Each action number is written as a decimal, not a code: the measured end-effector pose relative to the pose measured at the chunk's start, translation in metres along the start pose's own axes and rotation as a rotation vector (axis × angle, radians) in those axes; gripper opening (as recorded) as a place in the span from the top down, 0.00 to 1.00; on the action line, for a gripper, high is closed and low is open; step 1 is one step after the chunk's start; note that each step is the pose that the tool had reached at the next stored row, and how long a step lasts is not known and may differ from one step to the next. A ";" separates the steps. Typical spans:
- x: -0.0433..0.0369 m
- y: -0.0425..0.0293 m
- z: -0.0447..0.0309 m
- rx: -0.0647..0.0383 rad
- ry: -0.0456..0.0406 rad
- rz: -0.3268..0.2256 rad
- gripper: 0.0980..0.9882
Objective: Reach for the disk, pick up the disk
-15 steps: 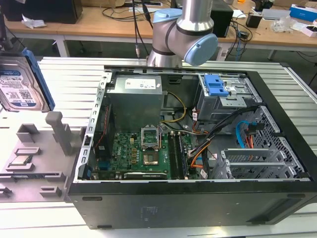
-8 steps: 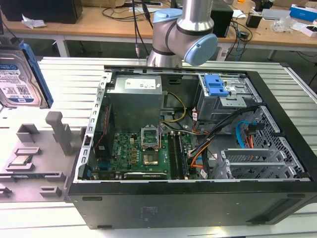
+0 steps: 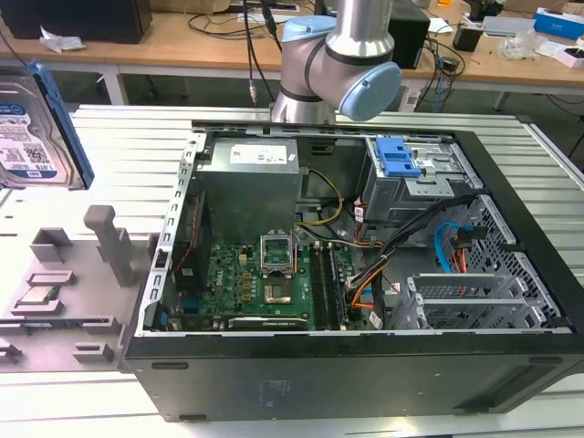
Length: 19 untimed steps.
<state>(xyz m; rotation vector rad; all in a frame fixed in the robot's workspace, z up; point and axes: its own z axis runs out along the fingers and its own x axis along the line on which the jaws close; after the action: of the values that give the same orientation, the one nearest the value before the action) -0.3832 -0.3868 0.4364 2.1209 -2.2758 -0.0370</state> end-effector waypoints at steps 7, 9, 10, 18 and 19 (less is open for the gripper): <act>0.0001 0.0004 -0.0129 0.000 0.0000 0.000 0.70; 0.0001 0.0005 -0.0187 0.000 0.0001 0.000 0.70; 0.0001 0.0006 -0.0203 0.000 0.0000 0.000 0.70; 0.0002 0.0011 -0.0391 0.000 0.0000 0.000 0.70; 0.0002 0.0012 -0.0409 0.000 0.0000 0.000 0.70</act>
<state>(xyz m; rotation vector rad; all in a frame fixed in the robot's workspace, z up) -0.3829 -0.3868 0.4774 2.1209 -2.2757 -0.0370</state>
